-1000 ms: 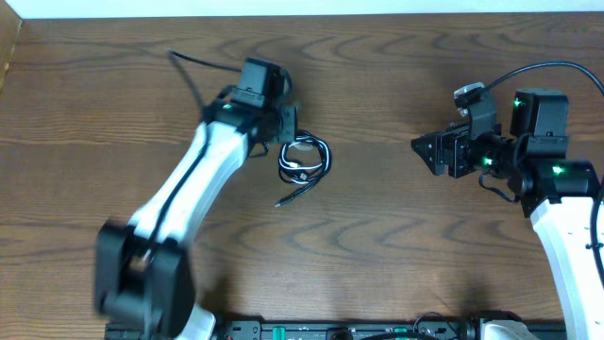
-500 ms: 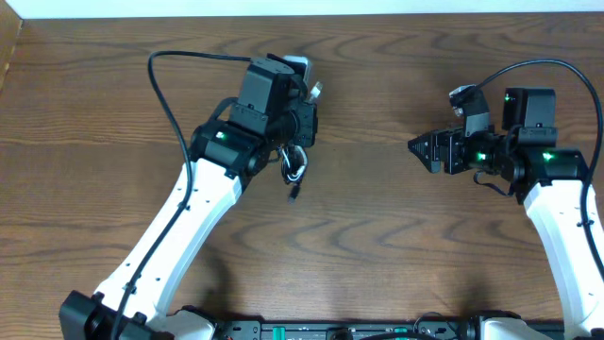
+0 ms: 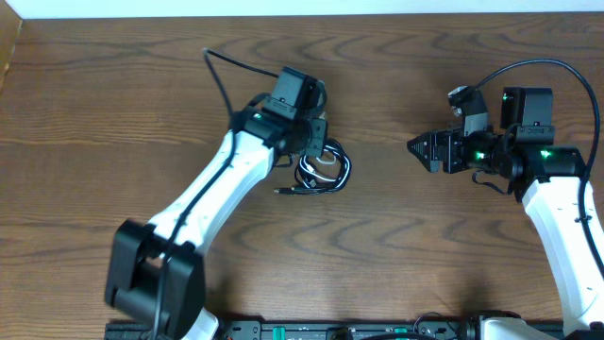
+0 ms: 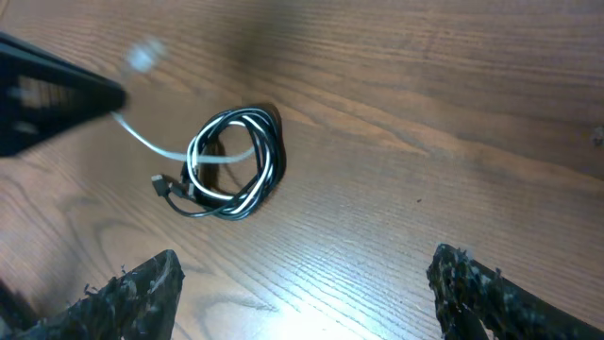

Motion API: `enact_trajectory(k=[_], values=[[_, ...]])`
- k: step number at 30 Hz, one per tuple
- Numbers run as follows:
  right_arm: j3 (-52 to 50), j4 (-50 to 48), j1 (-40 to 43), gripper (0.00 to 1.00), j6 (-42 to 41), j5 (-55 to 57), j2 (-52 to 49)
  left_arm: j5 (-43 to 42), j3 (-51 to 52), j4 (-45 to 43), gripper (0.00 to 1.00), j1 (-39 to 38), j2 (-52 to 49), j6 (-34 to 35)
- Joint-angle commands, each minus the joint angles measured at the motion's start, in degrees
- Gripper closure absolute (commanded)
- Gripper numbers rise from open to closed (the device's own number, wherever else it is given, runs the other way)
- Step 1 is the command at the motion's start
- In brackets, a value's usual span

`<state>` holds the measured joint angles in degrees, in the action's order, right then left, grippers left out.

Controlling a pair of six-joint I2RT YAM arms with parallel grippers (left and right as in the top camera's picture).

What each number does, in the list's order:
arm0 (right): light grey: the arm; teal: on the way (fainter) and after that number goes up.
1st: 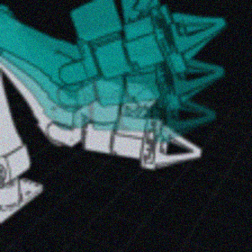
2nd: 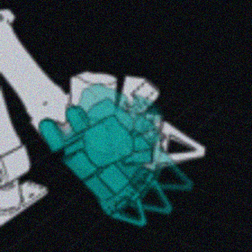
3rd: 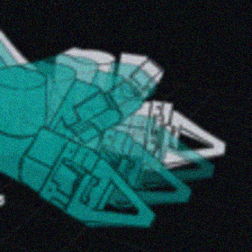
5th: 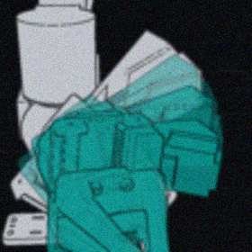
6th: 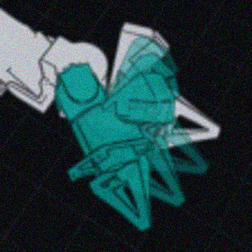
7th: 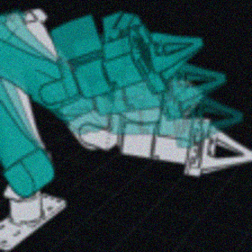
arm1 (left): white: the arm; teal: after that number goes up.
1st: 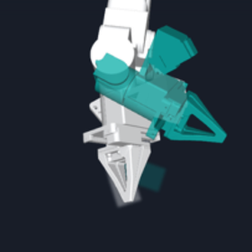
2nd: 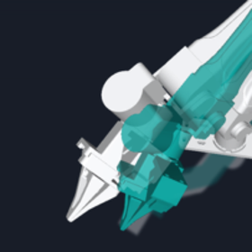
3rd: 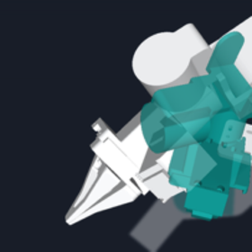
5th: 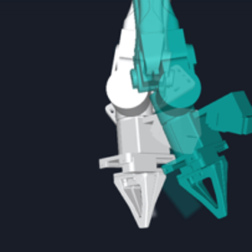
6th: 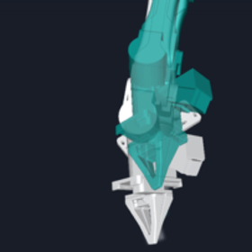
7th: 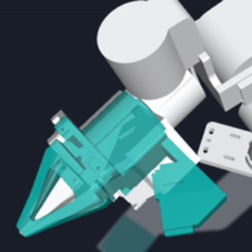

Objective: Untangle cables

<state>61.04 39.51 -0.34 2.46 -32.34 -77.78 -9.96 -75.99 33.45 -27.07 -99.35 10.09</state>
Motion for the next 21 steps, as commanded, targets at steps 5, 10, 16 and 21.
enact_trajectory(k=[5, 10, 16, 21], values=[[1.1, -0.1, -0.9, 0.19, -0.7, -0.2, -0.3, 0.4, 0.1, 1.9, 0.92, -0.8, -5.5, -1.9], [1.1, -0.1, -0.9, 0.19, -0.7, -0.2, -0.3, 0.3, 0.1, 5.6, 0.93, -2.5, -5.8, -2.6], [1.1, -0.1, -0.9, 0.19, -0.7, -0.2, -0.3, 0.4, 0.1, 6.1, 0.93, -5.5, -6.5, -2.6], [1.1, -0.1, -0.9, 0.19, -0.7, -0.2, -0.3, 0.4, 0.1, 6.0, 0.92, -6.1, -9.9, -2.5]])
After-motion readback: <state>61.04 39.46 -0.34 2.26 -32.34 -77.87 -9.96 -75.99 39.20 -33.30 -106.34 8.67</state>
